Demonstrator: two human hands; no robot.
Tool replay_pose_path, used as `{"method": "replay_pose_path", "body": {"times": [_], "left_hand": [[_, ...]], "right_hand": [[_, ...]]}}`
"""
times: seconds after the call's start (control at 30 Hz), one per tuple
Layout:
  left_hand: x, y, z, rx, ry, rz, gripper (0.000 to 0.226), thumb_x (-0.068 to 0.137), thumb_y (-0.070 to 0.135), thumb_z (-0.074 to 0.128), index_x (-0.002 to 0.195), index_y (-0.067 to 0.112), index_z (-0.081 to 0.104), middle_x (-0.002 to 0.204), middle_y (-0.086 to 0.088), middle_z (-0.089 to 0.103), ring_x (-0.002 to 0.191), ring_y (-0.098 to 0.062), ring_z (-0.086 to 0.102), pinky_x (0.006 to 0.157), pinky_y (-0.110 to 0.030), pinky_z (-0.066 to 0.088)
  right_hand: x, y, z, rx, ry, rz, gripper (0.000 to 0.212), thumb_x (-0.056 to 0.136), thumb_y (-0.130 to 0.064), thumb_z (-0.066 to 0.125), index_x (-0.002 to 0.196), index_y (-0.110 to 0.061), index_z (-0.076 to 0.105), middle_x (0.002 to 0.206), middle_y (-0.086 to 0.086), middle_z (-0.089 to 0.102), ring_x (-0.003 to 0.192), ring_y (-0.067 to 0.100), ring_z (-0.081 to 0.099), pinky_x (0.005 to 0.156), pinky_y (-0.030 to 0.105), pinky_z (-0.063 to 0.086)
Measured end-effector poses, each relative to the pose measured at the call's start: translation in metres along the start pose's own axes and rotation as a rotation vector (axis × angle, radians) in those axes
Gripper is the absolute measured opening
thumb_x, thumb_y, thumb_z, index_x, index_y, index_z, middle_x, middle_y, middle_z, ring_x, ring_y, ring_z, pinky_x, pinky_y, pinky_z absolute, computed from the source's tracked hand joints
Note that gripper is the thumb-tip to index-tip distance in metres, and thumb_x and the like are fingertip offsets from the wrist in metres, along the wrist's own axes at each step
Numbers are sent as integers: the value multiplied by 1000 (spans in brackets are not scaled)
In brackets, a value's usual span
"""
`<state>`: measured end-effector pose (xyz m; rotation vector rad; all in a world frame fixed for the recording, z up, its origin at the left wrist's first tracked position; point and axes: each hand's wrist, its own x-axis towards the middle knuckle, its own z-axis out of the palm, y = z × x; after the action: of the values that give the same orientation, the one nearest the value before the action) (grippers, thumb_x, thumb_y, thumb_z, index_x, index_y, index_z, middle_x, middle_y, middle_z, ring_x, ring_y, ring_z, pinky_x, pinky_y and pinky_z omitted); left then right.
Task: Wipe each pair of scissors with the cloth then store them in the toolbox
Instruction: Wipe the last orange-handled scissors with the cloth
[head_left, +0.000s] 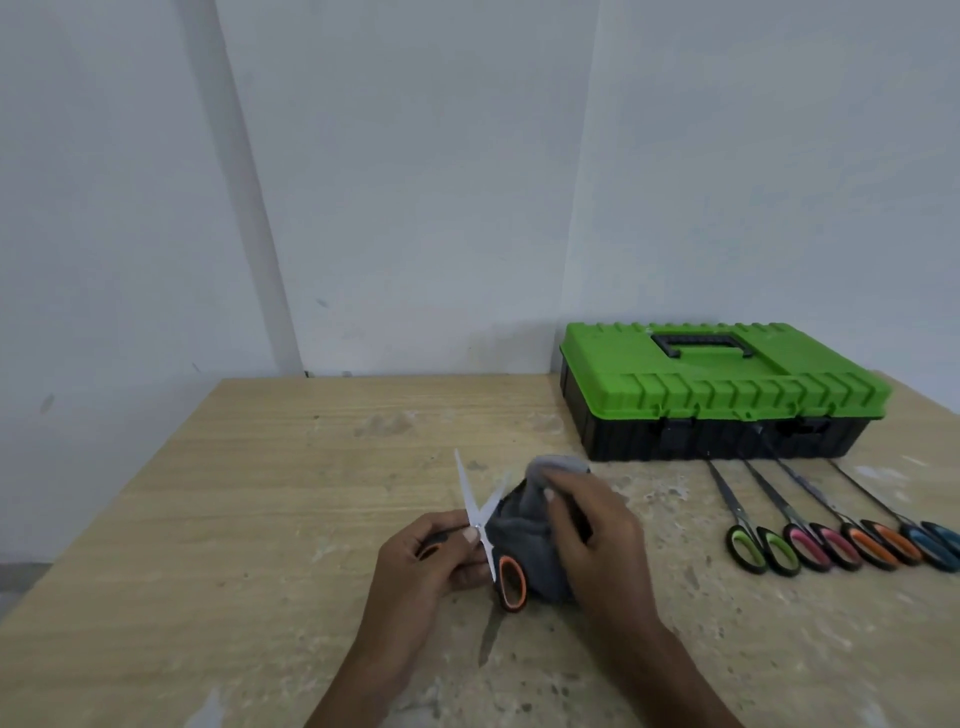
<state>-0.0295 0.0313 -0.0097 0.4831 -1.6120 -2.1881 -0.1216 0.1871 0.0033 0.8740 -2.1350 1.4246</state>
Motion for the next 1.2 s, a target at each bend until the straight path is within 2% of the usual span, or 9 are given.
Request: {"method": "replay_pose_path", "body": {"times": [0.13, 0.23, 0.33, 0.47, 0.67, 0.87, 1.0, 1.1, 1.2], "left_hand": [[-4, 0, 0, 32, -28, 13, 15, 94, 4, 67, 105, 5, 77, 99, -19, 78, 91, -36, 77, 83, -42, 62], [-4, 1, -2, 31, -14, 14, 16, 94, 4, 67, 107, 5, 76, 100, -17, 78, 92, -35, 77, 85, -43, 62], [-1, -1, -2, 15, 26, 24, 13, 92, 2, 69, 103, 3, 77, 100, -19, 78, 93, -34, 76, 82, -39, 62], [0, -2, -2, -28, 29, 30, 12, 91, 1, 70, 101, 3, 77, 99, -22, 77, 92, -34, 76, 80, -37, 63], [-1, -1, -2, -65, 12, 30, 15, 89, 3, 72, 103, 0, 75, 100, -27, 75, 93, -41, 75, 84, -44, 62], [-1, -2, -4, -70, 42, 36, 15, 89, 2, 72, 103, -2, 74, 99, -25, 76, 92, -38, 76, 82, -43, 63], [-4, 0, -2, -94, 51, 24, 17, 88, 1, 72, 104, -5, 71, 97, -26, 76, 86, -35, 77, 73, -35, 63], [-5, 2, -2, -102, 68, 22, 14, 89, -2, 71, 102, -7, 70, 94, -28, 75, 82, -34, 77, 72, -35, 64], [-4, 2, 0, -76, 53, 17, 14, 89, -1, 71, 103, -6, 71, 94, -25, 76, 84, -35, 77, 71, -34, 64]], "right_hand": [[-8, -10, 28, -17, -267, -70, 28, 97, -16, 58, 121, -15, 71, 114, -9, 63, 106, 3, 59, 89, 19, 48], [-7, -10, 31, 24, -315, -43, 28, 95, -22, 58, 117, -13, 73, 110, -8, 62, 103, 6, 59, 85, 23, 51], [-10, -10, 22, 66, -336, 43, 21, 90, -22, 61, 105, -23, 76, 100, -17, 66, 98, 3, 62, 79, 19, 51], [-12, -11, 21, 52, -289, 90, 19, 89, -14, 64, 96, -28, 75, 92, -21, 67, 93, 0, 61, 74, 11, 45], [-11, -12, 20, 92, -214, 54, 30, 96, -5, 61, 117, -24, 73, 115, -23, 67, 110, -6, 59, 87, 8, 44], [-10, -14, 20, -55, -314, -42, 26, 90, -26, 53, 106, -31, 74, 102, -21, 68, 98, -4, 60, 82, 15, 47], [-10, -11, 21, 34, -201, 82, 22, 88, -12, 61, 91, -31, 71, 90, -19, 68, 88, 2, 64, 71, 20, 49], [-7, -9, 16, 135, -16, 205, 27, 93, -3, 60, 98, -28, 70, 92, -17, 69, 90, 5, 65, 73, 22, 49], [-7, -14, 10, 118, -14, 65, 31, 94, 2, 59, 109, -22, 71, 105, -17, 68, 101, 5, 64, 83, 20, 49]]}}
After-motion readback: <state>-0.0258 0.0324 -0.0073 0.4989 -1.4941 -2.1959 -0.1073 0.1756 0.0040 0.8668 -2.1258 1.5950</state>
